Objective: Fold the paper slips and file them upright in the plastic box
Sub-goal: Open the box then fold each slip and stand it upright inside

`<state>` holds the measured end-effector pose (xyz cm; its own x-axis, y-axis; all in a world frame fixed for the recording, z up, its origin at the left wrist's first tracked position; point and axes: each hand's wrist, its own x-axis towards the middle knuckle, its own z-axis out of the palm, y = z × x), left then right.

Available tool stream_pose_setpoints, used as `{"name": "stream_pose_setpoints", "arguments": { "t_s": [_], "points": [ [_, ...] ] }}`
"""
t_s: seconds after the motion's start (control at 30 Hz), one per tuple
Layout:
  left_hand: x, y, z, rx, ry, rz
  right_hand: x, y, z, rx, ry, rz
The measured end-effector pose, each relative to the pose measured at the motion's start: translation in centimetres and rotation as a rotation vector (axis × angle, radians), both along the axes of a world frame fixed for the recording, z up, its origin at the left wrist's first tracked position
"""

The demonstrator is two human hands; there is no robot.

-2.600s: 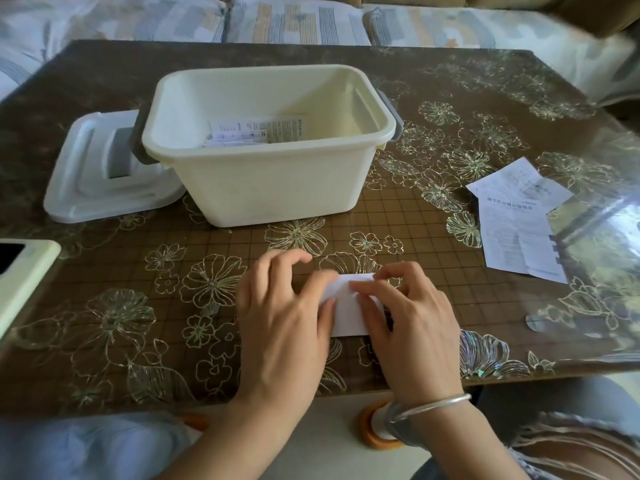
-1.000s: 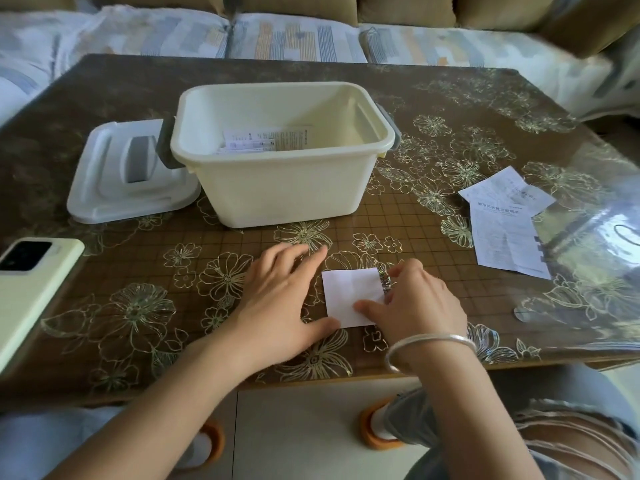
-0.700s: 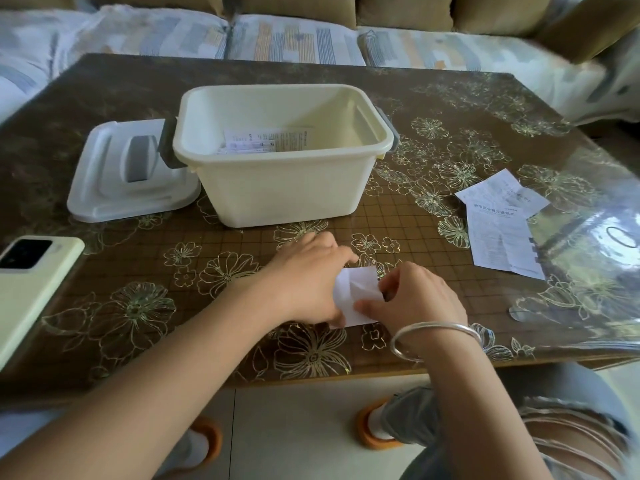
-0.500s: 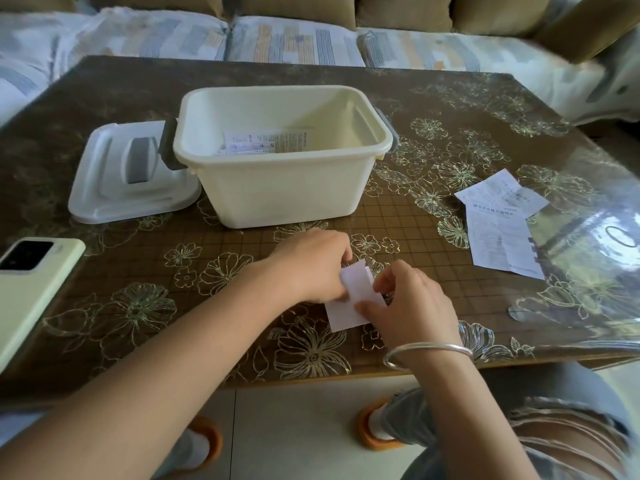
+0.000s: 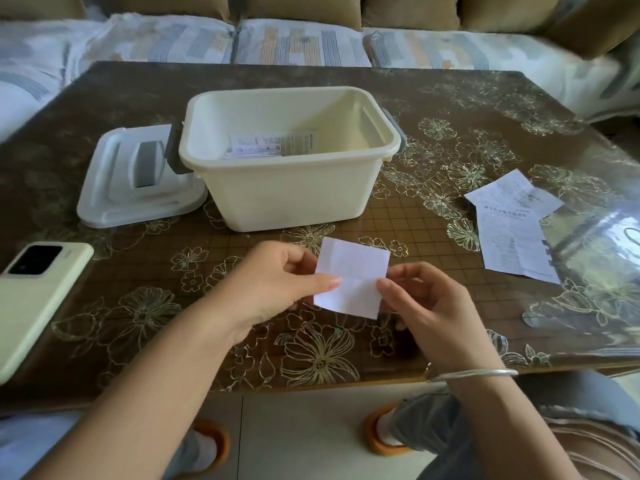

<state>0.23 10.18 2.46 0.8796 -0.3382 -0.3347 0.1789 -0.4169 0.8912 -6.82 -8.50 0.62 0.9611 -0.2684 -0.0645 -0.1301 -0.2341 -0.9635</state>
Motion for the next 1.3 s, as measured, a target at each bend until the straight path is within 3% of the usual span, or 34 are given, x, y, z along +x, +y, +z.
{"name": "stream_pose_setpoints", "arguments": {
  "t_s": [0.13, 0.4, 0.57, 0.73, 0.83, 1.07, 1.2, 1.3],
  "points": [
    [-1.6, 0.9, -0.4, -0.144, 0.116, 0.023, -0.1, 1.2, 0.3, 0.209, 0.047, 0.103],
    [-1.9, 3.0, -0.4, -0.375, 0.173, 0.010, 0.5, 1.7, 0.8, 0.649, 0.196, 0.175],
    [-1.9, 3.9, -0.4, -0.394, 0.083, -0.103, 0.6, 1.6, 1.3, 0.712, 0.243, 0.254],
    [-1.7, 4.3, 0.6, -0.183, -0.103, -0.169, 1.0, 1.9, 1.3, 0.590, 0.216, 0.277],
    [-1.3, 4.8, 1.5, -0.151, -0.160, -0.221, 1.5, 2.2, 2.1, 0.510, 0.191, 0.288],
    [0.8, 5.4, 6.0, -0.016, -0.441, -0.270, 5.8, 2.4, 7.2, -0.166, 0.032, 0.503],
    [3.8, 6.0, 9.0, 0.083, -0.584, -0.258, 10.2, 2.6, 10.8, -0.361, -0.011, 0.650],
    [7.2, 6.8, 10.2, 0.090, -0.647, -0.174, 13.3, 3.1, 12.3, -0.441, -0.141, 0.586]
  ]
}}
